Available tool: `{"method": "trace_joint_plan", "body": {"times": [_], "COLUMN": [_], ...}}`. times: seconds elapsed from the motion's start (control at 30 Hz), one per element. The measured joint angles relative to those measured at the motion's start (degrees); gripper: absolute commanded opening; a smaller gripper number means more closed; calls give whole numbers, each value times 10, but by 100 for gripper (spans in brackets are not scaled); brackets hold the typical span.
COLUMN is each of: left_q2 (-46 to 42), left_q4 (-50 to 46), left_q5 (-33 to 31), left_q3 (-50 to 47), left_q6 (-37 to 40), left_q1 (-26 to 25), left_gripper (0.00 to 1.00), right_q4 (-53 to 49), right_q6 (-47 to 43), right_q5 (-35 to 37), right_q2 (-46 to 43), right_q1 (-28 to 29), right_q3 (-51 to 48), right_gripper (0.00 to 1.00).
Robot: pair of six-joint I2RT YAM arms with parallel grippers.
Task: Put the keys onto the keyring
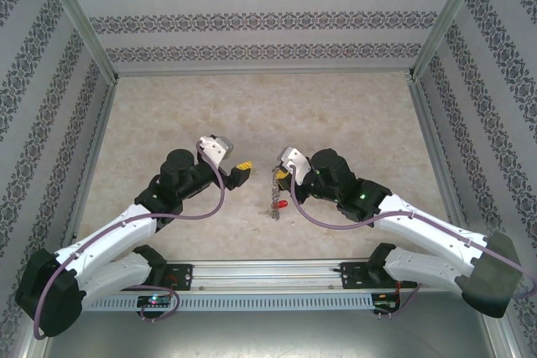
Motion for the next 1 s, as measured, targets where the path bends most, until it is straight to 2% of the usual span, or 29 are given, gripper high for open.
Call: {"method": "trace_joint_plan", "body": {"times": [0.07, 0.2, 0.33, 0.43, 0.8, 1.0], "left_q2": [8, 39, 74, 83, 93, 93], "left_q4": [-1, -2, -12, -12, -23, -34], "left_q5": [22, 78, 128, 142, 154, 154], "left_q3": [-1, 0, 9, 10, 20, 21], "left_q6": [9, 34, 68, 82, 106, 118], "left_q1": [0, 0, -3, -5, -12, -12], "left_gripper": [80, 64, 64, 64, 63, 59], "right_q4": [0, 1, 1, 1, 1, 1], "right_q6": [0, 0, 0, 0, 0, -2], "right_q5": [0, 0, 0, 0, -1, -1], "right_q2": [2, 11, 17, 18, 28, 28], "right_q1": [0, 5, 7, 7, 15, 15], "right_q3": [0, 0, 0, 0, 4, 7], "right_gripper": [0, 0, 0, 0, 0, 0]}}
